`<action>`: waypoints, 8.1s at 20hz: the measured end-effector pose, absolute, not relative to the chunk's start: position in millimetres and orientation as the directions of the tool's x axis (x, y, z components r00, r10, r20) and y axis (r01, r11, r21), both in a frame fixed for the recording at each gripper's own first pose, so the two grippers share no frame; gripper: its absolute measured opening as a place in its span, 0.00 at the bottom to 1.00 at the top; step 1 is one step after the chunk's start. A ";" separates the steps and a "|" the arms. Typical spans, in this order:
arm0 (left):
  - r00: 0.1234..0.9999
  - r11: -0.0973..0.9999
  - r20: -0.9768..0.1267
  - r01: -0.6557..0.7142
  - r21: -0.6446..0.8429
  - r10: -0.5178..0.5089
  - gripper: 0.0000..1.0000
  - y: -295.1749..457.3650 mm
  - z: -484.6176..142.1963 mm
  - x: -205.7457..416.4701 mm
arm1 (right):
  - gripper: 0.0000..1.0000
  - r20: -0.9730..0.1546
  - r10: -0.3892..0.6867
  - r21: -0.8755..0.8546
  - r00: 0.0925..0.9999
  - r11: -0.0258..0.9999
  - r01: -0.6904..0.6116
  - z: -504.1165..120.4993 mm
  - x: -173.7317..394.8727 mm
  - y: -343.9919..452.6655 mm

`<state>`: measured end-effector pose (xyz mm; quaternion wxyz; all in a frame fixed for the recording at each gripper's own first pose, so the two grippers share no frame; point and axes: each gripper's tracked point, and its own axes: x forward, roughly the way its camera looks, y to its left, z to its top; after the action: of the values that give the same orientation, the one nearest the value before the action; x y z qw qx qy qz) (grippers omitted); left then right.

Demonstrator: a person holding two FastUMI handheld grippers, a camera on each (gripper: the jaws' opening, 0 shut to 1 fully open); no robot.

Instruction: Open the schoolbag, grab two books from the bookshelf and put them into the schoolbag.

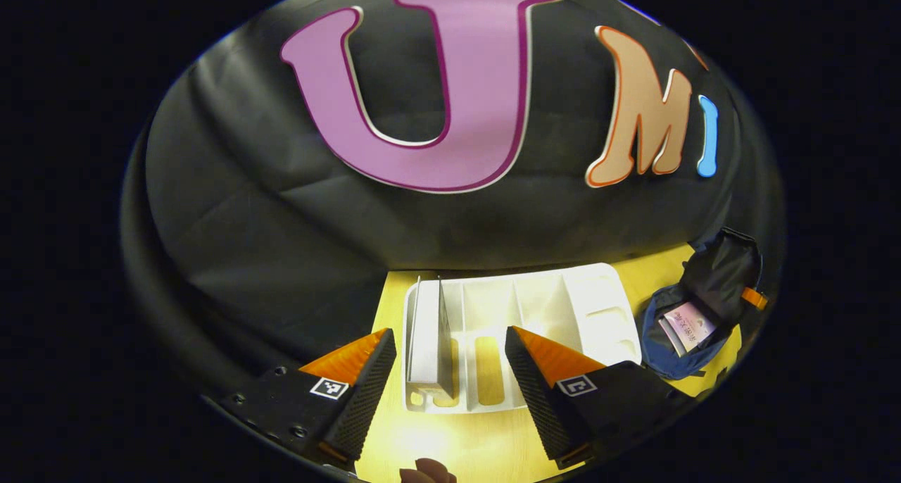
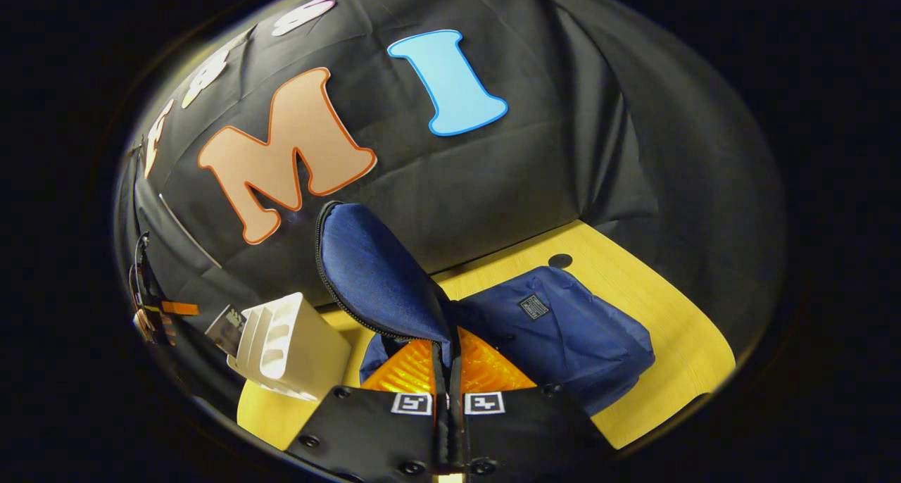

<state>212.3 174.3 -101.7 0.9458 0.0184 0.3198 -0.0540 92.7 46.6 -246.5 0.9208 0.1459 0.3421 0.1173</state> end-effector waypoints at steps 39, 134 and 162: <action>0.404 0.993 -0.912 0.121 -0.013 -0.062 0.36 192.9 -251.6 239.0 | 0.03 -0.620 0.280 0.294 0.733 0.949 -0.113 -244.1 90.6 45.8; 0.428 0.387 -0.385 -0.087 -0.918 -0.818 0.34 -309.6 -207.4 127.3 | 0.03 -0.619 0.376 0.319 0.689 0.923 -0.216 -247.9 104.0 59.9; 0.451 0.205 -0.334 -0.311 -0.928 -0.828 0.35 -405.6 -261.4 117.1 | 0.03 -0.614 0.423 0.261 0.666 0.906 -0.334 -247.5 104.0 77.0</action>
<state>117.1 -405.6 -261.4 0.6106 -0.5939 0.4794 -0.2115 104.0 77.0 -247.5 0.9106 0.0631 0.3517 0.2077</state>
